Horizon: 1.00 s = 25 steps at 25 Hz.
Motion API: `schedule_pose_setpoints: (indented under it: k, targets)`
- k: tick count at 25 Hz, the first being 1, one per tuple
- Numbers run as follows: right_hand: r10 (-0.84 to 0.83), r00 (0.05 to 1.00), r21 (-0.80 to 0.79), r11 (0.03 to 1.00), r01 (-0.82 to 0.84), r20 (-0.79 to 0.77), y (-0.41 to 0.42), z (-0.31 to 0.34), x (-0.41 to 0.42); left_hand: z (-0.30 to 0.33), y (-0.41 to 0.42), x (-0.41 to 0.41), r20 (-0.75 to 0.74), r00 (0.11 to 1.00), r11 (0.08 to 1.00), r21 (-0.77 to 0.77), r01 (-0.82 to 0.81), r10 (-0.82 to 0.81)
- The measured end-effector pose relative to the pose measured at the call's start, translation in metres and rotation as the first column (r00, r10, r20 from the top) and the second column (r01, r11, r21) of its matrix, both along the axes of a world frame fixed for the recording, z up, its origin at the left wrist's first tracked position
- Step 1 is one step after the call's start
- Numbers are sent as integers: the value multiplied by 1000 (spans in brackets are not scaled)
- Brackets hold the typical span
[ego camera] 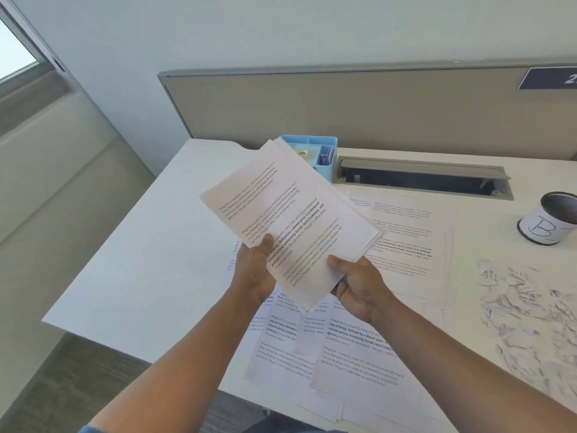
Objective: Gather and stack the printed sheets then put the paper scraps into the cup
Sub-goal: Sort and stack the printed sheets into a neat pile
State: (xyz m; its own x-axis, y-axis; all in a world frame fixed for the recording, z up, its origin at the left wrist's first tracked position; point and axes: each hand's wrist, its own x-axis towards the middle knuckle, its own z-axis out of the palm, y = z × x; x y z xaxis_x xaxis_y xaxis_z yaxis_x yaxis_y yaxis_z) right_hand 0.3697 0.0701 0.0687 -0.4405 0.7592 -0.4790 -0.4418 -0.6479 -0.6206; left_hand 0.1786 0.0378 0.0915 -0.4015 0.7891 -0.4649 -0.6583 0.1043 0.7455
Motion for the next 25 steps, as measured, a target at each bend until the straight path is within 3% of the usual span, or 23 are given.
schedule_pose_setpoints:
  k: [4, 8, 18, 22, 25]
  targets:
    - [-44, 994, 85, 996, 36, 96, 15, -4, 16, -2, -7, -11, -20, 999, 999, 18, 40, -39]
    - [12, 982, 139, 990, -39, 186, 33, -4, 44, -2, -9, -46, -57, 998, 1000, 1, -31, 31]
    - [-8, 952, 255, 964, -74, 306, 47, 8, 69, -17, -19, -74, -290, 956, 994, -110, 19, -50]
    - [-14, 928, 296, 949, -104, 373, 46, 5, 78, -22, -23, -78, -496, 857, 976, -215, 32, -137]
    - [-9, 900, 319, 937, -145, 435, 44, 2, 81, -27, -26, -81, -651, 701, 939, -336, 77, -291]
